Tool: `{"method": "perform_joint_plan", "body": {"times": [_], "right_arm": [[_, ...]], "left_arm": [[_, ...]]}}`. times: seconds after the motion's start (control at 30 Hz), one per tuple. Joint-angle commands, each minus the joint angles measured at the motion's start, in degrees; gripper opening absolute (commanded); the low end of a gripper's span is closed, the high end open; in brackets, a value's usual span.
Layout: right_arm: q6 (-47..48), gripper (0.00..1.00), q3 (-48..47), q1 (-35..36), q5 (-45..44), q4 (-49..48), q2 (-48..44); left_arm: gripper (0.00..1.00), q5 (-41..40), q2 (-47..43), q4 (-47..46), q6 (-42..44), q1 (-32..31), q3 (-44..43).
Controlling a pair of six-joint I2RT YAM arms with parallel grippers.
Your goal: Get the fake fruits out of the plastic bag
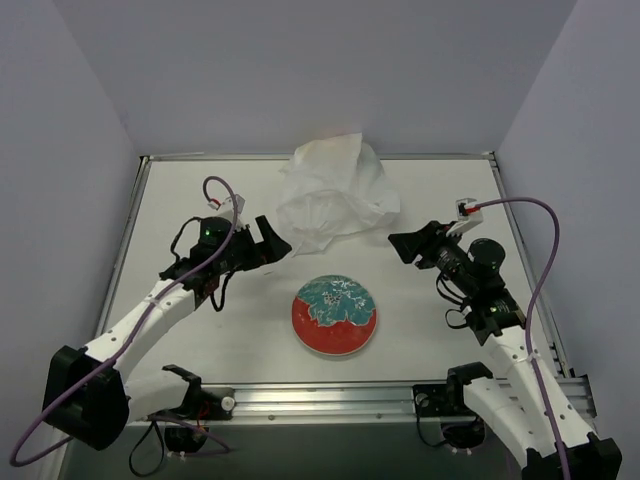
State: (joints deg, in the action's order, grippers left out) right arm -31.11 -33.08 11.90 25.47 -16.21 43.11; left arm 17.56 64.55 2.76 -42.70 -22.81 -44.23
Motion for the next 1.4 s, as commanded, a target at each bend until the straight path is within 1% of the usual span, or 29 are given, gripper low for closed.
{"method": "perform_joint_plan", "body": {"times": [0.0, 0.03, 0.07, 0.1, 0.13, 0.2, 0.23, 0.27, 0.33, 0.4, 0.43, 0.53, 0.57, 0.67, 0.7, 0.77, 0.8, 0.87, 0.9, 1.0, 1.07, 1.1, 1.23, 1.37], "right_arm": [[1.8, 0.49, -1.1, 1.7, -2.6, -0.5, -1.4], [2.3, 0.54, -1.6, 2.0, -3.2, -0.1, -1.0], [2.7, 0.55, -2.0, 2.6, -3.8, 0.9, -0.7], [3.5, 0.55, -2.3, 2.9, -4.6, 1.3, 0.4], [3.8, 0.51, -2.9, 3.2, -4.9, 1.4, 0.8], [4.1, 0.3, -3.6, 4.5, -5.0, 1.4, 2.3], [4.4, 0.04, -3.9, 5.1, -5.4, 1.4, 2.8], [4.7, 0.0, -4.4, 5.8, -5.8, 1.5, 3.4], [5.9, 0.0, -5.1, 8.4, -7.2, 2.1, 5.4], [6.3, 0.0, -6.4, 10.4, -9.0, 2.8, 7.2], [6.9, 0.01, -6.7, 12.5, -10.2, 3.0, 7.9], [7.9, 0.04, -8.8, 16.4, -16.0, 3.1, 11.0], [8.8, 0.04, -9.6, 17.3, -19.3, 3.6, 13.6], [12.4, 0.05, -14.6, 20.7, -25.2, 6.6, 18.4], [13.2, 0.06, -17.2, 21.4, -30.3, 7.3, 21.3], [15.1, 0.13, -19.1, 22.5, -33.4, 8.0, 23.7], [15.6, 0.29, -19.8, 22.5, -35.0, 7.9, 25.4], [16.8, 0.48, -22.1, 22.5, -36.1, 7.9, 28.5], [18.2, 0.61, -22.9, 22.5, -36.9, 8.0, 29.6], [20.7, 0.75, -26.1, 22.4, -38.0, 7.9, 34.5], [22.2, 0.76, -28.7, 22.3, -38.8, 8.4, 38.5], [23.1, 0.78, -29.4, 21.9, -38.8, 8.4, 39.8], [27.0, 0.78, -33.7, 20.5, -39.4, 8.8, 46.1], [28.7, 0.77, -37.7, 17.9, -35.6, 9.1, 53.4]], "left_arm": [[0.94, -2.4, 1.2, -3.7, -0.7, -0.1, -2.3], [0.94, -4.8, 2.3, -2.9, -0.7, 0.0, -2.5], [0.94, -5.6, 2.9, -2.9, -0.7, 0.0, -2.7], [0.94, -6.1, 3.6, -3.2, -0.6, 0.0, -2.4], [0.94, -6.5, 5.0, -3.9, -0.5, 0.0, -2.3], [0.94, -8.9, 6.6, -4.6, 0.1, 0.0, -2.6], [0.94, -9.6, 7.7, -5.4, 0.3, 0.0, -2.5], [0.94, -10.0, 8.0, -8.6, 0.3, -0.2, -2.1], [0.94, -10.9, 10.2, -9.7, 0.2, -0.3, -2.4], [0.94, -11.5, 12.7, -10.0, 0.4, -0.3, -4.4], [0.94, -11.5, 15.6, -10.1, 0.6, -0.3, -5.1], [0.94, -11.1, 21.0, -12.3, 1.4, -0.3, -7.4], [0.94, -11.2, 22.3, -14.0, 1.5, -0.4, -8.0], [0.94, -10.5, 26.3, -19.3, 0.9, -0.4, -8.1], [0.94, -9.9, 27.3, -20.2, 0.8, -0.4, -8.7], [0.94, -8.6, 30.0, -22.6, 0.2, -0.5, -9.6], [0.94, -8.2, 30.8, -23.2, 0.1, -0.5, -10.3], [0.94, -7.5, 33.1, -24.6, 0.1, -0.5, -11.3], [0.94, -7.2, 33.7, -25.3, 0.1, -0.5, -11.8], [0.94, -5.8, 36.9, -27.8, -0.5, -0.5, -13.3], [0.94, -5.3, 38.0, -29.7, -1.1, -0.6, -14.2], [0.94, -5.2, 38.5, -30.4, -1.2, -0.6, -14.5], [0.94, -3.6, 42.4, -34.8, -2.6, -0.6, -16.2], [0.94, -3.9, 45.6, -35.4, -2.7, -0.7, -19.8]]}}
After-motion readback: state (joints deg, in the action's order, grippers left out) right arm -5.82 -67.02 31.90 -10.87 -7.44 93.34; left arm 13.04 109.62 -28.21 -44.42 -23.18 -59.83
